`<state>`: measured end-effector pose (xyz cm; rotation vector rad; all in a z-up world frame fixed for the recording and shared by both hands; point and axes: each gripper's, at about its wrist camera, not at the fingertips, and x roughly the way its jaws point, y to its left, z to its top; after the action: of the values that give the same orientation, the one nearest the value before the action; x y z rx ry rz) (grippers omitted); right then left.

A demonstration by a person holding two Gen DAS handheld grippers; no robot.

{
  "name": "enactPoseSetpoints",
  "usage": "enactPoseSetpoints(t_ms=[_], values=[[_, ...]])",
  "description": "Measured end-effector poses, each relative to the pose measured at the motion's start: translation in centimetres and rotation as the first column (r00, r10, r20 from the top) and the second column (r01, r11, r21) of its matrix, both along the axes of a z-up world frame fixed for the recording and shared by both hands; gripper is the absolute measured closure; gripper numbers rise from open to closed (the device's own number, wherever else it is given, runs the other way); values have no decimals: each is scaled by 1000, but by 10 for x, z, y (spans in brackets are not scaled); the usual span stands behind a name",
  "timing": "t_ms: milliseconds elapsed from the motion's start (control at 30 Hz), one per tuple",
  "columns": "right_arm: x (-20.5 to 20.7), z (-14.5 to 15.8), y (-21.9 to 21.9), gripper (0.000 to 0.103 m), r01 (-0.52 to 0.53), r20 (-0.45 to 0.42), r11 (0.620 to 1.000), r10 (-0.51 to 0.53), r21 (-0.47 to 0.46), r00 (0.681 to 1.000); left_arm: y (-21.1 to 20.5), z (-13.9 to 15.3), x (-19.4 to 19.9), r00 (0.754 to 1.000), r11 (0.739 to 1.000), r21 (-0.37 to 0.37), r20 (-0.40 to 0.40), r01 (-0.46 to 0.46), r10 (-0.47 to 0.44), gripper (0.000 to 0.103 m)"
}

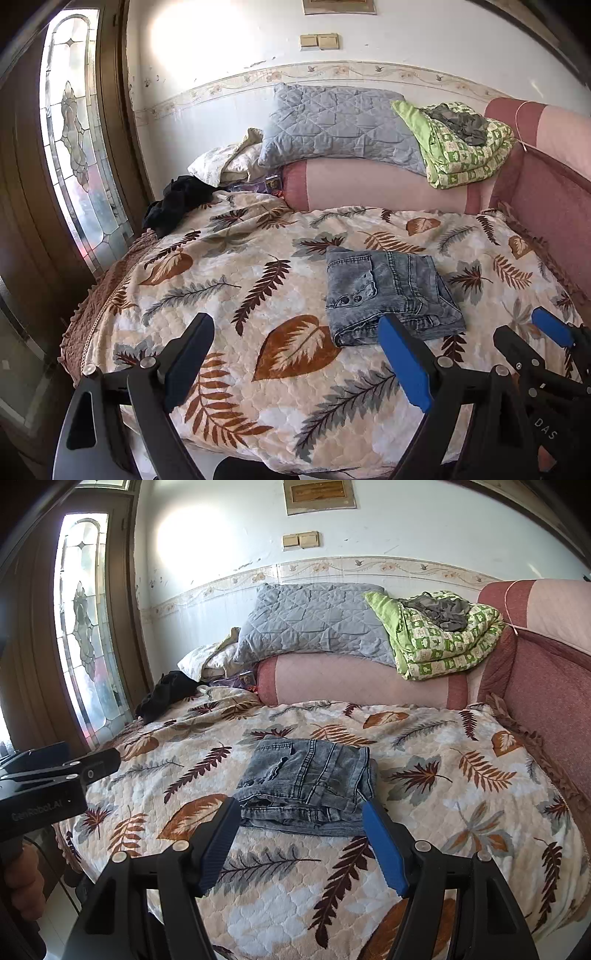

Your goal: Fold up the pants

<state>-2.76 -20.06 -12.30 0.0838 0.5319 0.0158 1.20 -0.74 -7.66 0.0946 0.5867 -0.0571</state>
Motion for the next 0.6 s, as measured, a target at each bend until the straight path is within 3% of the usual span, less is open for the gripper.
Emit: enactPoseSetpoints(t_ms=[600], values=[[2,-4,9,31,-21,-1,999,21,-33,1000,5,5,-2,1000,999,-35,15,23,-23,12]])
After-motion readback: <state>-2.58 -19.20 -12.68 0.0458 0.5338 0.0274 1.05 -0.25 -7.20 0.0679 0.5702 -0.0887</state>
